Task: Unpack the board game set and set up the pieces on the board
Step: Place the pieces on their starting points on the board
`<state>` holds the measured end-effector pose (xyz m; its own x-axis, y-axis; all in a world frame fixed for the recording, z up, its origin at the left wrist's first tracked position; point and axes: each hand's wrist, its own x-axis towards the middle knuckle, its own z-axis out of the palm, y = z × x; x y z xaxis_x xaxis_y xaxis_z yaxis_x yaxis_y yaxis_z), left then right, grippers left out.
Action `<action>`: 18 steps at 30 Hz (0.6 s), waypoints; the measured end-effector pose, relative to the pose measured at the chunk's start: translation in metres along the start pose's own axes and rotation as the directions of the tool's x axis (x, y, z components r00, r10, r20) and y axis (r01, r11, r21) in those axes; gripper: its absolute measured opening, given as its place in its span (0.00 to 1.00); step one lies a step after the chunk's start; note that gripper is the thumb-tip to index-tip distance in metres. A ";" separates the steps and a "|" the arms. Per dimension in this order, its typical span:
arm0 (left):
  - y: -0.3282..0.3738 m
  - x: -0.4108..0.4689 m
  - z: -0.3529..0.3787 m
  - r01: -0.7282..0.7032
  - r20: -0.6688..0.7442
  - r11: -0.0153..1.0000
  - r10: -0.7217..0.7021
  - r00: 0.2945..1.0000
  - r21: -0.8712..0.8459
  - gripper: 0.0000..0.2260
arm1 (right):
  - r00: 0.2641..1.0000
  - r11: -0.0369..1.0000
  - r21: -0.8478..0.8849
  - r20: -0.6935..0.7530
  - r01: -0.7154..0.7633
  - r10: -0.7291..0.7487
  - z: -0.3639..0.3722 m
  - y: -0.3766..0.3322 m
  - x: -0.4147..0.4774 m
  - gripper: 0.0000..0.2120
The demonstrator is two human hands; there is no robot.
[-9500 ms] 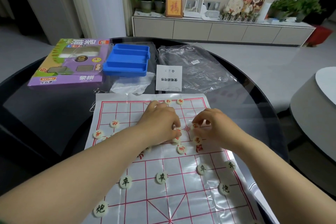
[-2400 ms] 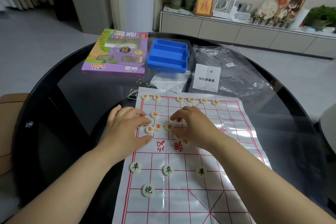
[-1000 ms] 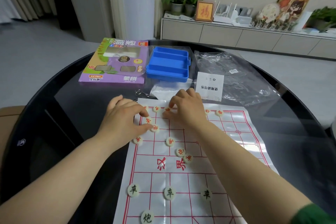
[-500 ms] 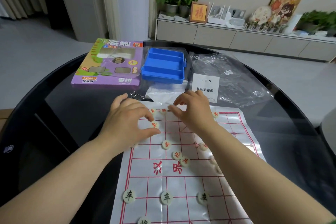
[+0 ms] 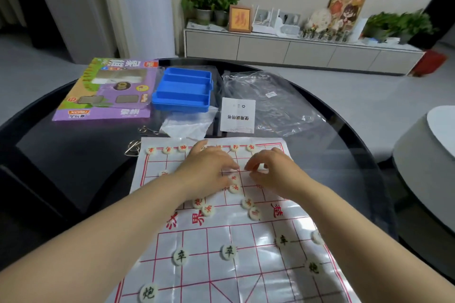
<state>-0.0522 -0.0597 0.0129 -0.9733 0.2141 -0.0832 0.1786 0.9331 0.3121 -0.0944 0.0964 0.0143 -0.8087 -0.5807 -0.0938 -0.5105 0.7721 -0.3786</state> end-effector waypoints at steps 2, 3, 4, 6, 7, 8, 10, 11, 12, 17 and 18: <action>-0.006 -0.005 -0.004 0.049 -0.023 0.998 -0.049 0.999 -0.029 0.15 | 0.996 0.998 0.019 0.050 0.068 -0.068 0.001 -0.004 0.001 0.14; -0.010 -0.008 -0.007 0.076 -0.033 0.997 -0.077 0.997 -0.030 0.15 | 0.992 0.994 0.037 0.073 0.098 -0.101 0.001 -0.007 0.002 0.15; -0.015 -0.011 -0.008 0.098 -0.036 0.995 -0.099 0.994 -0.021 0.16 | 0.987 0.991 0.050 0.096 0.124 -0.128 0.002 -0.010 0.004 0.16; -0.022 -0.015 -0.009 0.134 -0.010 0.991 -0.134 0.991 0.012 0.16 | 0.975 0.985 0.050 0.139 0.166 -0.171 0.004 -0.017 0.010 0.17; -0.024 -0.016 -0.008 0.145 0.014 0.989 -0.145 0.989 0.032 0.15 | 0.969 0.983 0.039 0.162 0.181 -0.185 0.004 -0.019 0.013 0.18; -0.025 -0.017 -0.007 0.149 0.038 0.988 -0.150 0.988 0.046 0.15 | 0.963 0.981 0.022 0.187 0.193 -0.194 0.006 -0.021 0.015 0.18; -0.026 -0.018 -0.005 0.153 0.061 0.987 -0.156 0.986 0.048 0.16 | 0.952 0.976 -0.025 0.230 0.215 -0.204 0.006 -0.022 0.020 0.18; -0.026 -0.018 -0.005 0.155 0.061 0.987 -0.158 0.986 0.043 0.16 | 0.949 0.973 -0.053 0.238 0.225 -0.206 0.005 -0.023 0.022 0.18; -0.026 -0.018 -0.005 0.156 0.057 0.987 -0.158 0.986 0.036 0.17 | 0.950 0.970 -0.080 0.235 0.230 -0.206 0.004 -0.023 0.024 0.17; -0.027 -0.017 -0.006 0.163 0.055 0.986 -0.165 0.985 0.030 0.18 | 0.980 0.964 -0.203 0.129 0.173 -0.149 0.004 -0.016 0.025 0.13; -0.027 -0.017 -0.006 0.162 0.058 0.986 -0.164 0.985 0.029 0.18 | 0.987 0.962 -0.233 0.102 0.146 -0.125 0.005 -0.012 0.025 0.13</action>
<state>-0.0414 -0.0897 0.0114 -0.9794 0.0747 -0.1875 0.0223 0.9634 0.2673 -0.1066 0.0716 0.0121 -0.7045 -0.6960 -0.1388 -0.6769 0.7178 -0.1633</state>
